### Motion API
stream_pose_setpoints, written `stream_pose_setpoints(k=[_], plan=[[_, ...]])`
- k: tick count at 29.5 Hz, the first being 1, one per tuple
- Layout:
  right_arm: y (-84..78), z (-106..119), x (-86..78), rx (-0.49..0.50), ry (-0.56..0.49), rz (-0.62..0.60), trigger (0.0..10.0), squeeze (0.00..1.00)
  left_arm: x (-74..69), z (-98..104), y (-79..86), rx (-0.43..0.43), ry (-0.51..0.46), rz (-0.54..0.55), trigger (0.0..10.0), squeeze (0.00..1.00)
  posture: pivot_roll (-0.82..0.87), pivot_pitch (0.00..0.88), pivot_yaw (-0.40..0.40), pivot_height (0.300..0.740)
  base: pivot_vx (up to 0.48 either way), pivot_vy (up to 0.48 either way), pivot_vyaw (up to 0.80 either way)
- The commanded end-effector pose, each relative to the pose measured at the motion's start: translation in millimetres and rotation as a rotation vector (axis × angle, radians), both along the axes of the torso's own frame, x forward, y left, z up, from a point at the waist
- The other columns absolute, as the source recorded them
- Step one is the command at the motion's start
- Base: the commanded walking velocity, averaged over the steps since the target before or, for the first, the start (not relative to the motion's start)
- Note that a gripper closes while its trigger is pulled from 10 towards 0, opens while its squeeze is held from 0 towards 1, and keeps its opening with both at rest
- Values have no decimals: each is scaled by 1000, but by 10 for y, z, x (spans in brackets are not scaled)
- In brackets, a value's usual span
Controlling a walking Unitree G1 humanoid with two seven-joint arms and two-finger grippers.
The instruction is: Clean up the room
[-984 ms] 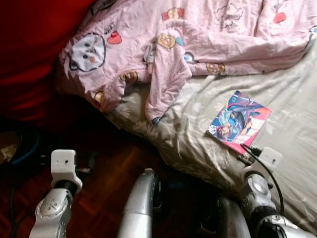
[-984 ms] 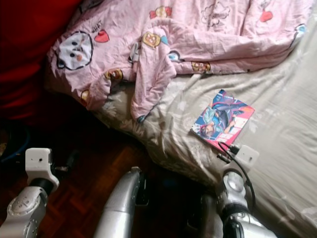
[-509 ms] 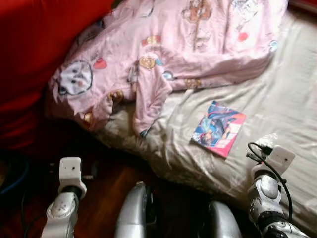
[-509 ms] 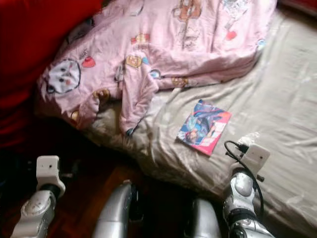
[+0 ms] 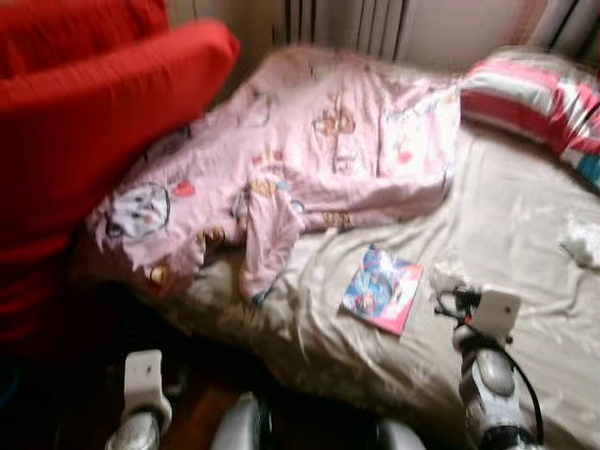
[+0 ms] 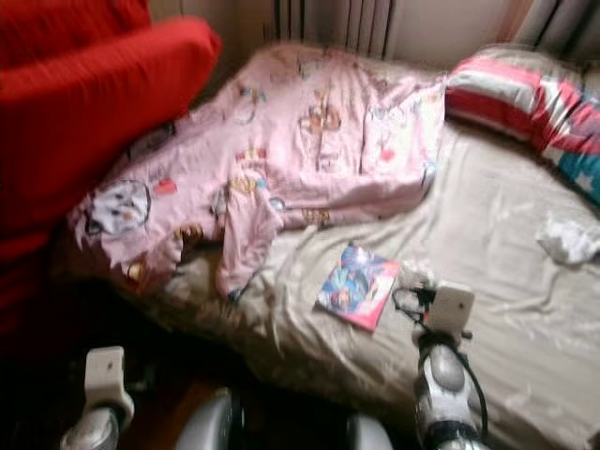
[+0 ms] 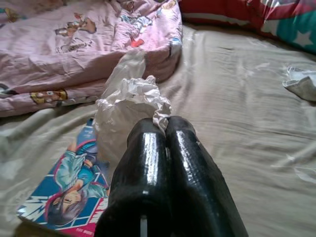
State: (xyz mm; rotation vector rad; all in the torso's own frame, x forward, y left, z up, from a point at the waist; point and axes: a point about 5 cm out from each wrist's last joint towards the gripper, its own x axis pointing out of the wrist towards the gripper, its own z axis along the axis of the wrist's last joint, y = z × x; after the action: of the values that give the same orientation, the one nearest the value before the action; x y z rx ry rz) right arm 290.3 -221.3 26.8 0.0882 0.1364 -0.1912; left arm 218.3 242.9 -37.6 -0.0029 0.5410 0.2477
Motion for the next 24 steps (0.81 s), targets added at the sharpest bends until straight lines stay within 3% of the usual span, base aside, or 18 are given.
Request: stream_pose_setpoints(k=[1, 5, 13, 24], plan=[[5, -23, -17, -3, 12, 21, 10000, 0, -32, -37, 3, -1, 18, 21, 10000, 0, 44, 0, -15, 638, 0, 0, 0], [-7, 14, 9, -28, 0, 47, 10000, 0, 15, -18, -9, -1, 8, 18, 10000, 0, 55, 1, -8, 642, 0, 0, 0], [-16, -13, 6, 4, 18, 6, 10000, 0, 45, 9, 59, 15, 4, 15, 10000, 0, 68, 18, 21, 692, 0, 0, 0], [-73, -145, -125, 33, 65, -54, 10000, 0, -54, -54, 96, 22, 44, 16, 10000, 0, 61, 24, 41, 740, 0, 0, 0]])
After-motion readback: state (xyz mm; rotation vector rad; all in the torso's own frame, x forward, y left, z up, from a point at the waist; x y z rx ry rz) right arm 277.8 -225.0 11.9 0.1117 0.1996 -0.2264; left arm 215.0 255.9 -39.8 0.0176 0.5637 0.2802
